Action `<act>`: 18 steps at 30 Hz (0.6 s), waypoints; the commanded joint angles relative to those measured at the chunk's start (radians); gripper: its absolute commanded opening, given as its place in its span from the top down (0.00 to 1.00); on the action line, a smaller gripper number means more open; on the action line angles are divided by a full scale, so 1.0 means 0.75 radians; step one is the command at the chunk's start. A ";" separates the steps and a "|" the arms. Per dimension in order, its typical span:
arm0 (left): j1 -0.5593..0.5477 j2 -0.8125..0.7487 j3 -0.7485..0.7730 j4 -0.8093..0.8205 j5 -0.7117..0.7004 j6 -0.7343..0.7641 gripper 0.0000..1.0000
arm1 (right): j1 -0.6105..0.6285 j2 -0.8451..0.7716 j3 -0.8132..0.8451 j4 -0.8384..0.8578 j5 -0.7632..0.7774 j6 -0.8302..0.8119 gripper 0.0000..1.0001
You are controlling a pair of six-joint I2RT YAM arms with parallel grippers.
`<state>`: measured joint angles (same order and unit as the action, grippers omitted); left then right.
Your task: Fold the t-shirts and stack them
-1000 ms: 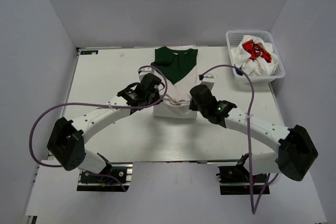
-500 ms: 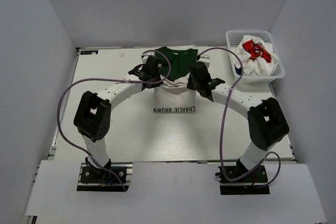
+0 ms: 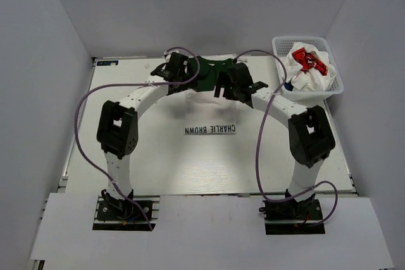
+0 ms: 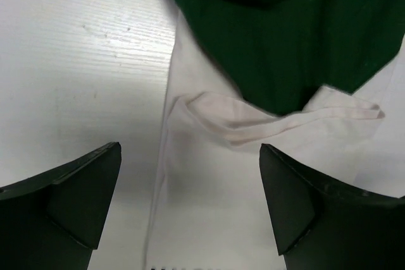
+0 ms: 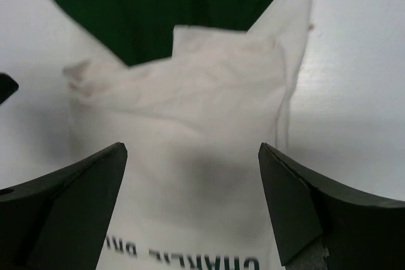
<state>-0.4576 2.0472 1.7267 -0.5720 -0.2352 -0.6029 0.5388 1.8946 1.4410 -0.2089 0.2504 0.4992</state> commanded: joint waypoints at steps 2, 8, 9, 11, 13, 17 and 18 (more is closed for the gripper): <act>-0.003 -0.303 -0.258 0.055 0.107 0.012 0.00 | 0.016 -0.207 -0.253 0.145 -0.254 -0.032 0.10; -0.036 -0.571 -0.735 0.182 0.270 -0.016 0.00 | 0.016 -0.427 -0.560 0.182 -0.281 0.042 0.10; -0.036 -0.612 -0.835 0.202 0.301 -0.045 0.00 | 0.016 -0.454 -0.642 0.197 -0.271 0.068 0.10; -0.036 -0.627 -0.929 0.312 0.393 -0.080 0.00 | 0.012 -0.528 -0.755 0.229 -0.248 0.087 0.10; -0.036 -0.643 -0.983 0.353 0.475 -0.094 0.00 | 0.010 -0.548 -0.843 0.278 -0.250 0.089 0.10; -0.048 -0.594 -1.012 0.384 0.524 -0.049 0.00 | -0.001 -0.524 -0.872 0.260 -0.319 0.042 0.10; -0.048 -0.594 -1.040 0.396 0.524 -0.049 0.00 | -0.003 -0.518 -0.874 0.260 -0.362 0.032 0.10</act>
<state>-0.4885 1.6142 0.9604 -0.3603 0.0887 -0.6502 0.5438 1.5097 0.7841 -0.0818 0.0406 0.5415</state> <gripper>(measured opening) 0.995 0.904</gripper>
